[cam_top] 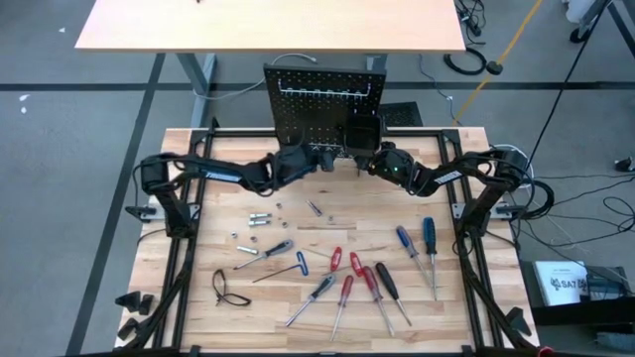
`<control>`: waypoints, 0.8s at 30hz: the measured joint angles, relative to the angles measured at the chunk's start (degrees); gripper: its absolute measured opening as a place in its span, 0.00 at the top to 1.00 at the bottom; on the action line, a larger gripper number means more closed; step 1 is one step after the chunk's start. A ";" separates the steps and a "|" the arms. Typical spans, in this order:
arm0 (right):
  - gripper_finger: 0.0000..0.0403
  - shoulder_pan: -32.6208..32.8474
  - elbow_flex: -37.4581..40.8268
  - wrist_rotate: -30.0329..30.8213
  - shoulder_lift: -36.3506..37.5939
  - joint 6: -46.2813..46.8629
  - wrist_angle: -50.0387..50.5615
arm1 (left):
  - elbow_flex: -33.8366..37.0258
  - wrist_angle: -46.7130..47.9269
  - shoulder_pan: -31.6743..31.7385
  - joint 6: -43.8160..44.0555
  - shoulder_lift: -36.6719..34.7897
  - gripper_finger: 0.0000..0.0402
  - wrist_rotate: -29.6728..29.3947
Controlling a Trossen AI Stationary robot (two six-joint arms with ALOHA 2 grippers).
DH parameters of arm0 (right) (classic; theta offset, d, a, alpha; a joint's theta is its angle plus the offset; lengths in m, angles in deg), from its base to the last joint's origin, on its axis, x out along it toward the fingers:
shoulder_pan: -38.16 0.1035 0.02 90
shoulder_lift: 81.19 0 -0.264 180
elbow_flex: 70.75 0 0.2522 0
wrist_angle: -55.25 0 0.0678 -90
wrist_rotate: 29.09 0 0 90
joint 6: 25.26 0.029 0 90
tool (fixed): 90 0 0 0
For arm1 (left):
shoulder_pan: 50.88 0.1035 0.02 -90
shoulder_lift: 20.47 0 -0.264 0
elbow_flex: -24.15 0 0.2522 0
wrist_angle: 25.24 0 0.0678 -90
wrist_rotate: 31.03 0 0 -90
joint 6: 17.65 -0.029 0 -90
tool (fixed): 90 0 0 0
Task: Hang tools onto peg board
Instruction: Hang the black screwdriver on the pegboard
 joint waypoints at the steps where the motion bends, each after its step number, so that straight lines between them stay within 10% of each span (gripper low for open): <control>1: 1.00 0.00 0.00 -0.03 0.00 -0.01 0.04 | -1.53 1.83 -0.11 -1.00 0.41 0.23 -1.48; 24: 1.00 0.17 0.00 -2.81 0.00 -3.96 0.02 | -11.50 6.16 0.86 -6.35 8.81 0.31 1.23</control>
